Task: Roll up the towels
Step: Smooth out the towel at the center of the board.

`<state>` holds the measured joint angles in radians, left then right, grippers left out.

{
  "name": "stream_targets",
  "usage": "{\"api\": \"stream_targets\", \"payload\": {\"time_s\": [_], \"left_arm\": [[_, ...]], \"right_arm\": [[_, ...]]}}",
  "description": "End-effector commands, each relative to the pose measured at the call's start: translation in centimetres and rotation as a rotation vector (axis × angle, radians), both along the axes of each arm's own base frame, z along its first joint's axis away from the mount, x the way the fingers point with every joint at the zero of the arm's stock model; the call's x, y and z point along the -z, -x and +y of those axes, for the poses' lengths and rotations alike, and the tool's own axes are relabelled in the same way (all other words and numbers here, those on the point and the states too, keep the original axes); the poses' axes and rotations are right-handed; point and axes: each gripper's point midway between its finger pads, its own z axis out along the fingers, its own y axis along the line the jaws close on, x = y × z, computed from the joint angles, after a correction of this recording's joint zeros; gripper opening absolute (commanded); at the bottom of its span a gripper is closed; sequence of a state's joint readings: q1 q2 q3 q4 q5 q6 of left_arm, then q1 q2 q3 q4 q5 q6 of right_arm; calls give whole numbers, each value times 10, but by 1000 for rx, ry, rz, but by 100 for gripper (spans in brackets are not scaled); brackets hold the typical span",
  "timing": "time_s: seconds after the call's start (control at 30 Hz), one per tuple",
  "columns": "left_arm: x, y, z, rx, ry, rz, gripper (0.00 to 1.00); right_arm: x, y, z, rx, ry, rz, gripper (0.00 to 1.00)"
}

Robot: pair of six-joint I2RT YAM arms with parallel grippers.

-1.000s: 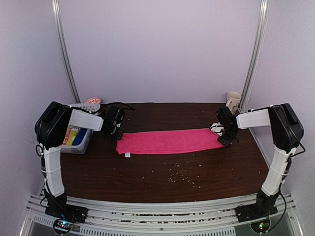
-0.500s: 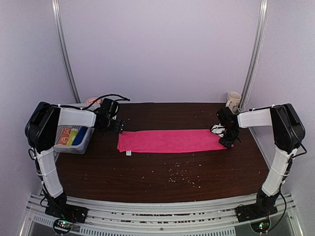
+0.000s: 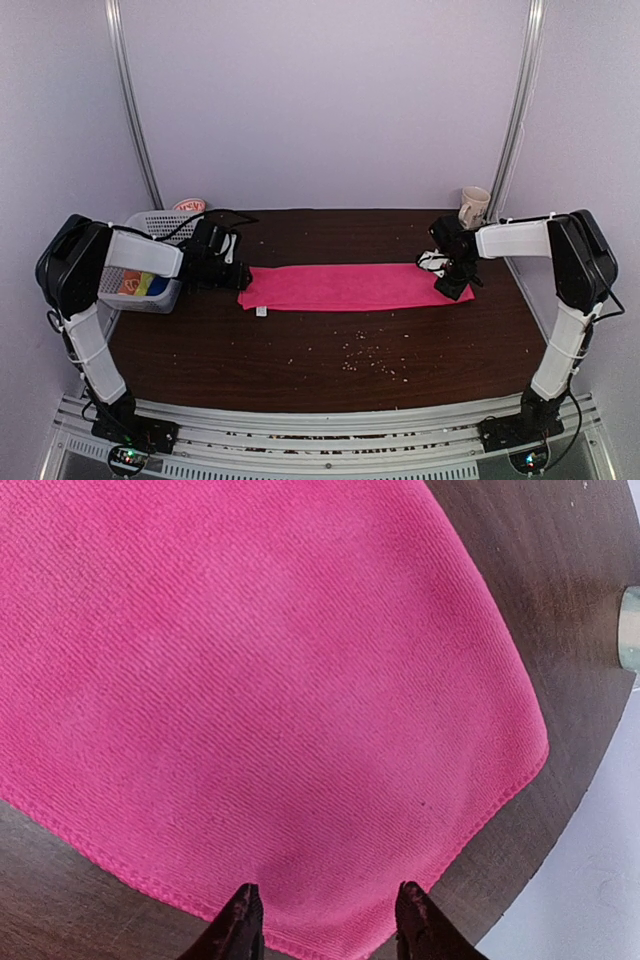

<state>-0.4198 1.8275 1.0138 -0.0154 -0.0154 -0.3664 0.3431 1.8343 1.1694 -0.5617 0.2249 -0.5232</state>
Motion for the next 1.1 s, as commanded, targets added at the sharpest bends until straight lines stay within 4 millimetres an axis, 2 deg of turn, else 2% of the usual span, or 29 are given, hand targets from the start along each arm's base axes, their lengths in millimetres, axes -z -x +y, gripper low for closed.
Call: {"api": "stream_targets", "payload": {"time_s": [0.0, 0.07, 0.27, 0.47, 0.63, 0.9, 1.07], "left_arm": [[6, -10, -2, 6, 148, 4, 51], [9, -13, -2, 11, 195, 11, 43], [9, -19, -1, 9, 242, 11, 38], [7, -24, -5, 24, 289, 3, 28], [15, -28, -5, 19, 292, 24, 19], [14, -33, 4, -12, 269, 4, 18], [7, -36, 11, -40, 248, -35, 21]], "right_arm": [[4, 3, 3, 7, -7, -18, 45], [9, 4, 2, 5, 1, -15, 44], [27, 10, -3, -3, 31, 21, 43], [31, 11, -3, -5, 36, 31, 43], [33, 13, -3, -5, 39, 34, 43], [35, 14, -4, -2, 38, 42, 43], [36, 14, -3, -3, 38, 45, 42]]}}
